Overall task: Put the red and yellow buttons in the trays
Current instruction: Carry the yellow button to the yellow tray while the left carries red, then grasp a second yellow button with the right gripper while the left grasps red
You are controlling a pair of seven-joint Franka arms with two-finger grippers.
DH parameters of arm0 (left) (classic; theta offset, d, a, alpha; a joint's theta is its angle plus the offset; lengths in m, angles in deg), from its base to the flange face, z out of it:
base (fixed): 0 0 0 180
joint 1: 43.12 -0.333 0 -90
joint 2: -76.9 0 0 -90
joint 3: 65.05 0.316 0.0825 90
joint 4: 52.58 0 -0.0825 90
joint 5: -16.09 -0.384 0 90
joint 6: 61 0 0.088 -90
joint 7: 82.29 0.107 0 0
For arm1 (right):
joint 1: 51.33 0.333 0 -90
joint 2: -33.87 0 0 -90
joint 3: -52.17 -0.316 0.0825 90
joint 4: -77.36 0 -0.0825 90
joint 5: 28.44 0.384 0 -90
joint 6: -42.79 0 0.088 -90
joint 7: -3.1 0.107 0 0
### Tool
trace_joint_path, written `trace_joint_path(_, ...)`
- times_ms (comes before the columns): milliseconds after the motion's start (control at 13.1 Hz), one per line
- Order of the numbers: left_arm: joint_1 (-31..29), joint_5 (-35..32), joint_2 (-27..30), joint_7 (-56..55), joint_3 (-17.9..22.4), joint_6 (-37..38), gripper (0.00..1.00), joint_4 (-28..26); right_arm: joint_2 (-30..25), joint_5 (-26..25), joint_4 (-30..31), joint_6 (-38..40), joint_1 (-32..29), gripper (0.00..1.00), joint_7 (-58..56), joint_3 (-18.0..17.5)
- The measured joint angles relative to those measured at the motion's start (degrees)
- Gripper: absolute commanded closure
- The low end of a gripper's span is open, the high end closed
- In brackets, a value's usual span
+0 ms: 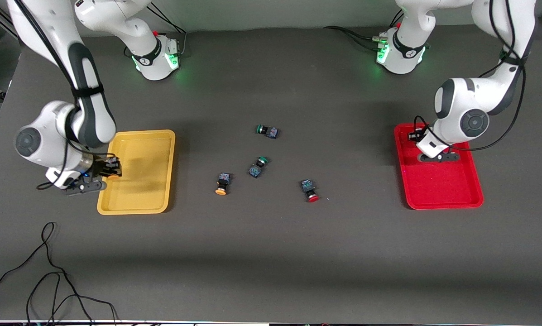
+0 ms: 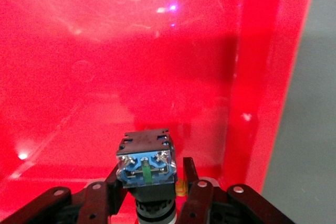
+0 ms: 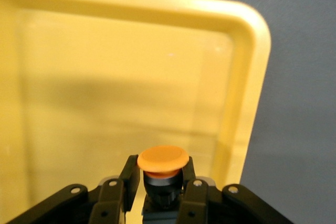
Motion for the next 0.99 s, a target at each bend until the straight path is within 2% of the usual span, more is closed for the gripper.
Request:
trace_joint_path(76, -0.06, -0.02, -0.76, 0.09, -0.01, -0.34, 0.0, 0.22, 2.54, 1.29, -0.83, -0.28, 0.1, 0.71, -0.52, -0.08)
trace_joint_path(153, -0.12, -0.03, -0.76, 0.11, -0.05, -0.3, 0.0, 0.57, 4.17, 1.92, -1.63, -0.3, 0.15, 0.17, -0.52, -0.15)
trace_joint_path(229, -0.22, -0.03, -0.48, 0.11, -0.07, 0.49, 0.0, 1.55, 5.03, 2.53, -2.34, -0.29, 0.19, 0.0, -0.52, -0.19)
trace_joint_path(306, -0.29, -0.01, -0.04, 0.11, -0.13, 3.51, 0.0, 3.7, 5.28, 2.81, -2.93, -0.16, 0.22, 0.0, -0.52, -0.2)
trace_joint_path(459, -0.14, 0.6, 0.64, 0.1, -1.09, 16.21, 0.0, 12.99, 4.91, 3.12, -4.6, 1.73, 0.28, 0.0, -0.42, -0.19)
trace_joint_path(688, 3.71, 7.26, -1.52, -4.79, -2.62, 35.81, 0.0, 34.16, 3.0, 2.76, -10.17, 10.67, 0.89, 0.0, 2.22, -0.04)
trace_joint_path(841, 7.7, 9.43, -7.35, -13.47, -3.29, 41.3, 0.0, 47.63, 1.37, -0.56, -15.68, 17.94, 2.15, 0.0, 8.98, 0.05)
trace_joint_path(994, 12.47, 11.47, -15.31, -24.53, -4.5, 41.94, 0.0, 57.09, -0.01, -2.6, -21.0, 24.29, 5.58, 0.0, 18.14, 0.0)
